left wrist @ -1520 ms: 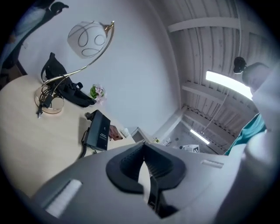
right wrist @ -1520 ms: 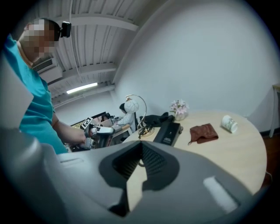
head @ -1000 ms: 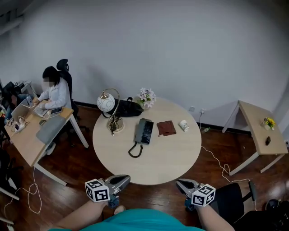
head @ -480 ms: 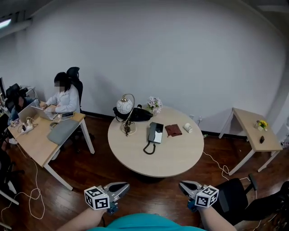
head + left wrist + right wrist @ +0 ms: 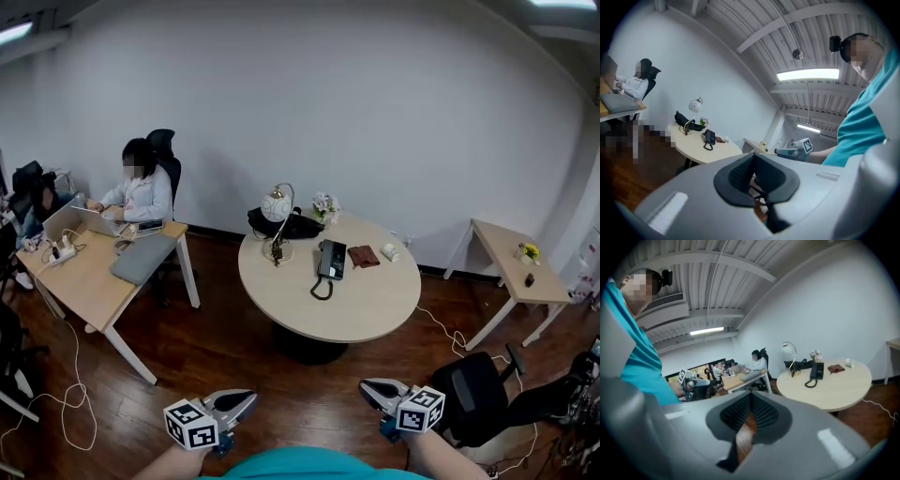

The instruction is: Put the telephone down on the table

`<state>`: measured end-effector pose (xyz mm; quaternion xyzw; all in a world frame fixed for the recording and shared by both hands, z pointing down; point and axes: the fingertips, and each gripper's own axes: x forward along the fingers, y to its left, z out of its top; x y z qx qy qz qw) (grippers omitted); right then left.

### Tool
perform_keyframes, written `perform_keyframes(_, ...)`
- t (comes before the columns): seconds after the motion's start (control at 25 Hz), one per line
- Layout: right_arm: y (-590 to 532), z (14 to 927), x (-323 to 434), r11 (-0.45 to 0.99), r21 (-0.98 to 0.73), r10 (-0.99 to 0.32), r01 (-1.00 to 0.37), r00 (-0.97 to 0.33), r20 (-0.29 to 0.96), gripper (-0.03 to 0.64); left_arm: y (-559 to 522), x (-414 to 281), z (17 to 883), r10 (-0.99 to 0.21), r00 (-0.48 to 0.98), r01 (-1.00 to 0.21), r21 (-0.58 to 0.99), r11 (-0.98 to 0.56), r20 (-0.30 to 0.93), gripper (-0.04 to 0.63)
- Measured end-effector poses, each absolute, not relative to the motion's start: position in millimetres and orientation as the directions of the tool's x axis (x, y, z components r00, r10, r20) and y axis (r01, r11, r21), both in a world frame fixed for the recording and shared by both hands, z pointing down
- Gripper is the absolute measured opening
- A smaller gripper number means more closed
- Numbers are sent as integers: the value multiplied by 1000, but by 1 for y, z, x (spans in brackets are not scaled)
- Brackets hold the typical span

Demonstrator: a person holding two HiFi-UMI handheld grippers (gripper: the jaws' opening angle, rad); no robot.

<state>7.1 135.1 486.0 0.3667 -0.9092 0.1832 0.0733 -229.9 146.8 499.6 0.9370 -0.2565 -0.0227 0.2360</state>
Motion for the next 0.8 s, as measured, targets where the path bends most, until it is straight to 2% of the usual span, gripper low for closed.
perform_keyframes(0.32,174,478,26,676,-288,-639,-679,-734,231,2,193,-206,496,-497,864,-476,441,-761,76,6)
perform_keyframes(0.8,265,501,127,677,-311,-626,-667,-744,233,0,263,-79,489,-479,873,-469,421,-777,89,6)
